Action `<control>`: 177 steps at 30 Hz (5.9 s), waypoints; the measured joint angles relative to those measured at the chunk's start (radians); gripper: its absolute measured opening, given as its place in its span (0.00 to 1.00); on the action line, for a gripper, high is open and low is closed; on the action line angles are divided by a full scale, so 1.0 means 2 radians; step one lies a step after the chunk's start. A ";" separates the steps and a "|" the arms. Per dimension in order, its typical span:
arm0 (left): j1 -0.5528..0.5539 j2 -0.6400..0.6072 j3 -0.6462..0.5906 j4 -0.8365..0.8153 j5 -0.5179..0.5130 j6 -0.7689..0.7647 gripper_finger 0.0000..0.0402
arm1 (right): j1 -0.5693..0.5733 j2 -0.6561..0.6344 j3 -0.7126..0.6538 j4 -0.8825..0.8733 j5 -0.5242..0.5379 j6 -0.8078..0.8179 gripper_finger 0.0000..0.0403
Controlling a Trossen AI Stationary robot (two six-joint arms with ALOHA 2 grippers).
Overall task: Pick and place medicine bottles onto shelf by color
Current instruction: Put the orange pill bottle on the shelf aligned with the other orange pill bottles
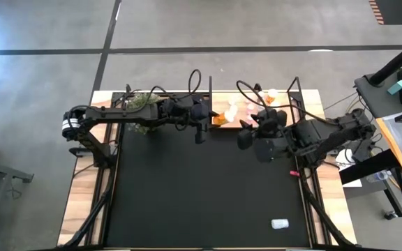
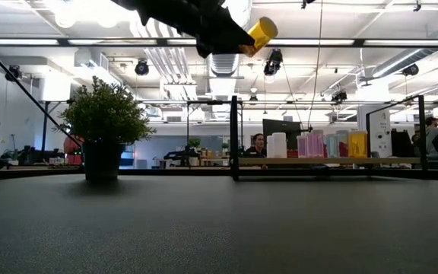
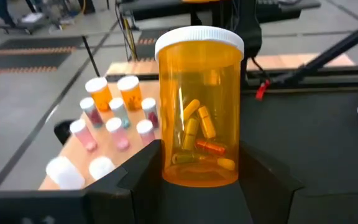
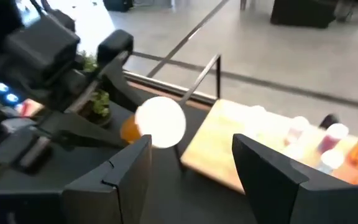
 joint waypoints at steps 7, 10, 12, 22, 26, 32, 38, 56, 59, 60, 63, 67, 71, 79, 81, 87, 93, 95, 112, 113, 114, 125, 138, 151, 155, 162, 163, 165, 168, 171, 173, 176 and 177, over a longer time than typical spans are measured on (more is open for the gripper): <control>0.000 0.000 0.000 0.041 0.000 -0.003 0.43 | -0.052 0.012 0.001 0.018 0.000 -0.045 0.53; 0.000 0.000 0.000 0.040 -0.012 -0.004 0.43 | -0.069 0.015 0.009 0.033 -0.028 -0.095 0.53; 0.000 0.000 0.000 0.041 -0.019 -0.004 0.43 | -0.087 0.011 0.020 0.045 -0.082 -0.123 0.53; -0.001 0.000 0.000 0.040 -0.026 -0.005 0.43 | -0.145 0.001 0.055 0.056 -0.216 -0.210 0.53; -0.001 0.000 -0.001 0.037 -0.026 -0.005 0.43 | -0.150 0.002 0.057 0.056 -0.224 -0.207 0.53; -0.001 0.000 -0.001 0.036 -0.026 -0.005 0.43 | -0.151 0.003 0.058 0.070 -0.224 -0.204 0.45; -0.001 0.000 -0.001 0.036 -0.024 -0.005 0.43 | -0.156 0.003 0.075 0.064 -0.242 -0.192 0.41; -0.001 0.000 -0.001 0.041 -0.024 -0.005 0.43 | -0.226 0.030 0.081 0.066 -0.373 -0.178 0.76; -0.001 0.000 -0.001 0.041 -0.024 -0.005 0.43 | -0.226 0.042 0.081 0.067 -0.381 -0.191 0.76; -0.001 0.000 -0.001 0.041 -0.024 -0.005 0.43 | -0.226 0.045 0.081 0.067 -0.382 -0.194 0.77; -0.001 0.000 -0.001 0.040 -0.024 -0.005 0.43 | -0.226 0.051 0.081 0.068 -0.382 -0.202 0.77; -0.001 0.000 -0.001 0.040 -0.023 -0.005 0.43 | -0.226 0.058 0.081 0.068 -0.382 -0.205 0.77; -0.001 0.000 -0.001 0.040 -0.023 -0.005 0.43 | -0.226 0.059 0.081 0.070 -0.382 -0.205 0.76; -0.001 0.000 -0.001 0.040 -0.023 -0.005 0.43 | -0.226 0.059 0.081 0.072 -0.380 -0.204 0.59; -0.001 0.000 -0.001 0.040 -0.023 -0.005 0.43 | -0.226 0.059 0.081 0.072 -0.380 -0.204 0.53; -0.001 0.000 -0.001 0.040 -0.023 -0.005 0.43 | -0.226 0.059 0.081 0.073 -0.379 -0.204 0.45; -0.001 0.000 -0.001 0.040 -0.023 -0.005 0.43 | -0.226 0.059 0.081 0.073 -0.380 -0.204 0.49; -0.001 0.000 -0.001 0.040 -0.023 -0.005 0.43 | -0.226 0.059 0.081 0.073 -0.380 -0.204 0.50; -0.001 0.000 0.004 0.043 -0.029 -0.003 0.51 | -0.226 0.049 0.081 0.067 -0.383 -0.203 0.48; -0.001 0.000 0.004 0.043 -0.029 -0.003 0.53 | -0.226 0.049 0.081 0.066 -0.383 -0.203 0.48; -0.001 0.000 0.004 0.043 -0.029 -0.003 0.55 | -0.226 0.049 0.081 0.066 -0.384 -0.203 0.48; -0.001 0.000 0.004 0.041 -0.032 -0.003 0.68 | -0.226 0.038 0.081 0.048 -0.383 -0.203 0.48; -0.001 0.000 0.004 0.041 -0.032 -0.004 0.69 | -0.246 0.017 0.081 -0.190 -0.369 -0.153 0.48; -0.001 0.000 0.003 0.040 -0.032 -0.005 0.69 | -0.263 -0.026 -0.020 -0.202 -0.370 -0.124 0.48; -0.001 0.000 0.002 0.041 -0.032 -0.005 0.69 | -0.277 -0.031 -0.056 -0.201 -0.368 -0.120 0.48; -0.001 0.000 0.002 0.041 -0.032 -0.005 0.69 | -0.317 -0.030 -0.134 -0.195 -0.344 -0.129 0.48; -0.001 0.000 0.002 0.041 -0.032 -0.005 0.69 | -0.325 -0.030 -0.146 -0.190 -0.342 -0.135 0.48; -0.001 0.000 0.002 0.041 -0.032 -0.005 0.69 | -0.339 -0.031 -0.168 -0.178 -0.342 -0.143 0.48; -0.001 0.000 0.002 0.041 -0.031 -0.005 0.69 | -0.363 -0.034 -0.199 -0.151 -0.342 -0.159 0.48; -0.001 0.000 0.002 0.041 -0.031 -0.005 0.69 | -0.385 -0.041 -0.226 -0.104 -0.342 -0.170 0.48; -0.001 0.000 0.002 0.041 -0.031 -0.005 0.69 | -0.397 -0.045 -0.242 -0.071 -0.342 -0.177 0.48; -0.001 0.000 0.002 0.041 -0.031 -0.005 0.69 | -0.419 -0.047 -0.264 -0.036 -0.342 -0.186 0.48; -0.001 0.000 0.002 0.041 -0.031 -0.005 0.69 | -0.425 -0.047 -0.271 -0.026 -0.342 -0.188 0.48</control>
